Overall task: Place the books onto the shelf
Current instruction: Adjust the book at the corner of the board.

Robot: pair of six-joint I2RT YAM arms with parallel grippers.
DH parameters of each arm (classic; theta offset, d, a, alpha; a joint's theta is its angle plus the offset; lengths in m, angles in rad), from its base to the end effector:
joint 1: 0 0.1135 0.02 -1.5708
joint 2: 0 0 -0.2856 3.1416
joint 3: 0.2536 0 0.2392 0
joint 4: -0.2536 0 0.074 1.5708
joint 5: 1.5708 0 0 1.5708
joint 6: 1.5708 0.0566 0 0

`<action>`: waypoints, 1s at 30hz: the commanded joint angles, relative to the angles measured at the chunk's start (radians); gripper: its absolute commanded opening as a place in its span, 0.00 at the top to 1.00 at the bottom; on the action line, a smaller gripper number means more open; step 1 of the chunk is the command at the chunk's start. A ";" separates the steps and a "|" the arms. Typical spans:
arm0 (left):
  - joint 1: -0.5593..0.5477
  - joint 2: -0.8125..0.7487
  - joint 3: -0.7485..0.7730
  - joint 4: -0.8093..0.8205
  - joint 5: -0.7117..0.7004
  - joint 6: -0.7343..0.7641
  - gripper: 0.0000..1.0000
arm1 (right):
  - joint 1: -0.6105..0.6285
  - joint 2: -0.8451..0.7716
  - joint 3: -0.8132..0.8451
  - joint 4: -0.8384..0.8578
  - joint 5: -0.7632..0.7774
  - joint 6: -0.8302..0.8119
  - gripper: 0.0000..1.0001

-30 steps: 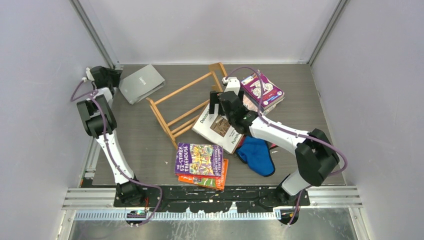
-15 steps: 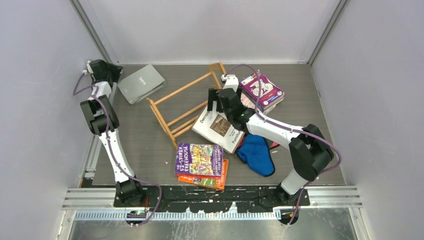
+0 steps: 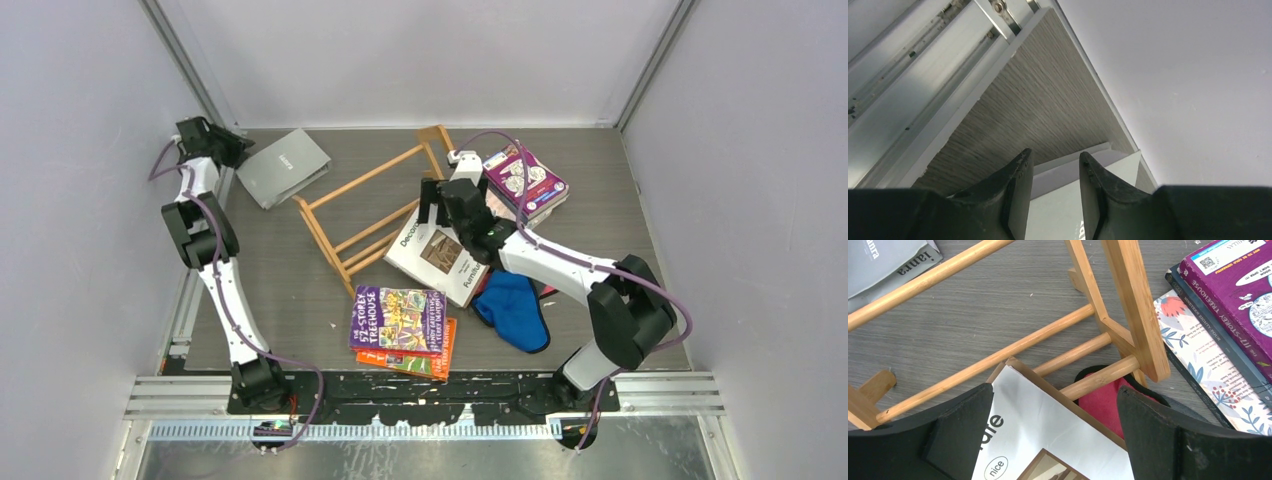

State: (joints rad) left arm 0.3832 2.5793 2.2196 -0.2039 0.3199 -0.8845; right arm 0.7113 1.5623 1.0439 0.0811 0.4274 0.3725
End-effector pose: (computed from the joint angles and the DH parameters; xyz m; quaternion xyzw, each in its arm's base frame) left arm 0.5701 0.2106 0.1722 -0.4502 0.7422 -0.2533 0.4269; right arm 0.2896 0.2186 0.2833 -0.0268 0.8319 0.1173 0.5418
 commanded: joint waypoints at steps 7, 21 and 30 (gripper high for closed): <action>0.042 -0.069 -0.088 -0.073 0.106 0.100 0.68 | -0.002 -0.135 -0.038 0.025 0.007 0.018 0.02; 0.022 -0.316 -0.521 0.043 0.192 0.088 0.73 | 0.038 -0.284 -0.109 -0.017 0.031 0.070 0.02; 0.020 -0.522 -0.875 0.274 0.262 -0.047 0.74 | 0.134 -0.354 -0.137 -0.043 0.115 0.077 0.02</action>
State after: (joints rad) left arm 0.3996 2.1719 1.4380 -0.0998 0.5240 -0.8452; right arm 0.8093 1.2587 0.9115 0.0284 0.4767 0.4316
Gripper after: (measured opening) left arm 0.260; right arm 0.977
